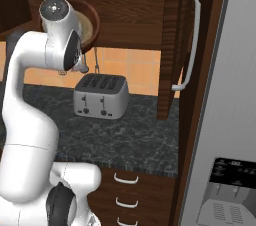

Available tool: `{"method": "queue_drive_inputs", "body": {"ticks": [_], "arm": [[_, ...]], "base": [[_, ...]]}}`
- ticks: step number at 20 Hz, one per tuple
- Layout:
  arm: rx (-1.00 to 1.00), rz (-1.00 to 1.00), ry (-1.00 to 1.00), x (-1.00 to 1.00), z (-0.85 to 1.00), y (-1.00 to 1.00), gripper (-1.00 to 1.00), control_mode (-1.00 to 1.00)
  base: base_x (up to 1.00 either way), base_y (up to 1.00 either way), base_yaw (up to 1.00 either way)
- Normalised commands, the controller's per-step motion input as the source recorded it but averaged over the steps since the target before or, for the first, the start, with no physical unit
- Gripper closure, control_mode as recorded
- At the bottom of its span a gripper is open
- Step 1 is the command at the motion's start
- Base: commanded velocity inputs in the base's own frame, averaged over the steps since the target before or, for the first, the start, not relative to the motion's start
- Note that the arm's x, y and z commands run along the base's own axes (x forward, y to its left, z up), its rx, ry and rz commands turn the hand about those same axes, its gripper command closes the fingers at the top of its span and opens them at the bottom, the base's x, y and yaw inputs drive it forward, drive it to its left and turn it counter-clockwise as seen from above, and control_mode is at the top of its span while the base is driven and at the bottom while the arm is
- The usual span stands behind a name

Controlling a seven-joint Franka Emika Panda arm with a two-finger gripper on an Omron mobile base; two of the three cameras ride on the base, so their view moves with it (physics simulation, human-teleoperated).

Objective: Pick up the bowls on the counter and stack them on top of one another in the open cabinet. Place the smaller bowl on top of the larger bowl.

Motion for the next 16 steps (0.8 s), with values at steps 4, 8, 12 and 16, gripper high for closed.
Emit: {"method": "queue_drive_inputs", "body": {"ticks": [4,8,12,16], "arm": [[0.0,-0.01,0.06,0.72,0.01,0.0,1.0,-1.0],[0.0,-0.02,0.05,0.8,0.11,0.0,1.0,-1.0],[0.0,-0.04,0.04,0.89,0.07,0.0,1.0,-1.0],[0.0,-0.06,0.09,0.96,0.0,0.0,1.0,-1.0]], "base": [[0.0,0.0,0.0],[0.0,0.0,0.0],[0.0,0.0,0.0],[0.0,0.0,0.0]]}}
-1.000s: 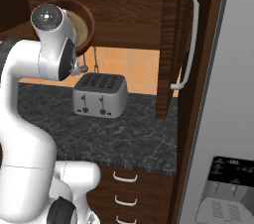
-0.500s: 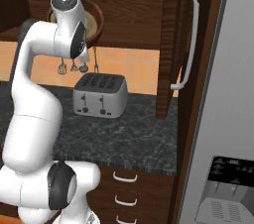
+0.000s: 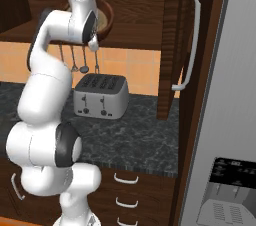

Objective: Pick up the bowls on the counter and stack them on top of one another in the open cabinet. Place the smaller bowl on top of the larger bowl.

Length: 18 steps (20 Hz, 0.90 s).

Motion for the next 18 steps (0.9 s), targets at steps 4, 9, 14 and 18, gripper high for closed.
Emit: {"method": "queue_drive_inputs", "body": {"ticks": [4,9,14,18], "arm": [[-0.01,-0.05,0.11,0.86,0.0,0.0,1.0,-1.0],[0.0,-0.05,0.07,0.85,0.0,0.0,1.0,-1.0],[0.0,-0.04,0.02,0.84,0.0,0.0,-1.0,-1.0],[0.0,0.0,0.0,0.17,0.0,0.0,-1.0,-1.0]], "base": [[0.0,0.0,0.0],[0.0,0.0,0.0],[0.0,0.0,0.0],[0.0,0.0,0.0]]}}
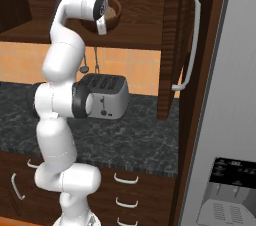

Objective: Pick up the bowls on the counter and stack them on top of one another in the open cabinet. Place the smaller bowl on top of the larger bowl.

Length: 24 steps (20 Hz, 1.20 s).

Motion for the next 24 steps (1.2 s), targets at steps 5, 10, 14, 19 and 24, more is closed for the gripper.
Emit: {"method": "queue_drive_inputs", "body": {"ticks": [5,10,14,19,24], "arm": [[0.0,0.0,-0.08,-0.24,0.0,0.0,-1.0,-1.0],[-0.02,0.0,-0.23,-0.96,-0.1,0.0,-1.0,-1.0],[0.0,0.0,-0.33,-1.0,-0.38,0.0,-1.0,-1.0],[0.0,0.0,-0.2,-1.0,-0.93,-0.05,-1.0,-1.0],[-0.04,0.0,-0.01,-1.0,-1.0,-0.05,-1.0,-1.0]], "base": [[0.0,0.0,0.0],[0.0,0.0,0.0],[0.0,0.0,0.0],[0.0,0.0,0.0],[0.0,0.0,0.0]]}}
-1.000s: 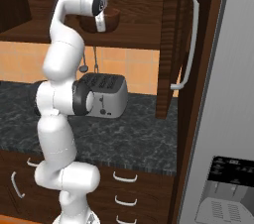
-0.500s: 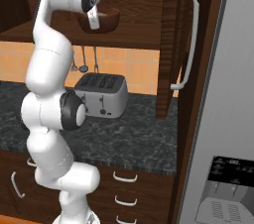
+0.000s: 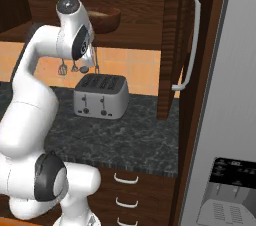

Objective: Pick up the bowls on the counter and stack them on top of one another in the open cabinet. Place the smaller bowl on top of the larger bowl.

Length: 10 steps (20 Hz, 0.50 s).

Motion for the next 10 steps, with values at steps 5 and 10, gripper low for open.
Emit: {"method": "queue_drive_inputs", "body": {"ticks": [5,10], "arm": [[-0.15,0.0,0.0,-1.0,-1.0,0.0,-1.0,-1.0],[-0.19,0.0,-0.18,-1.0,-0.96,-0.13,-1.0,-1.0]], "base": [[0.0,0.0,0.0],[0.0,0.0,0.0]]}}
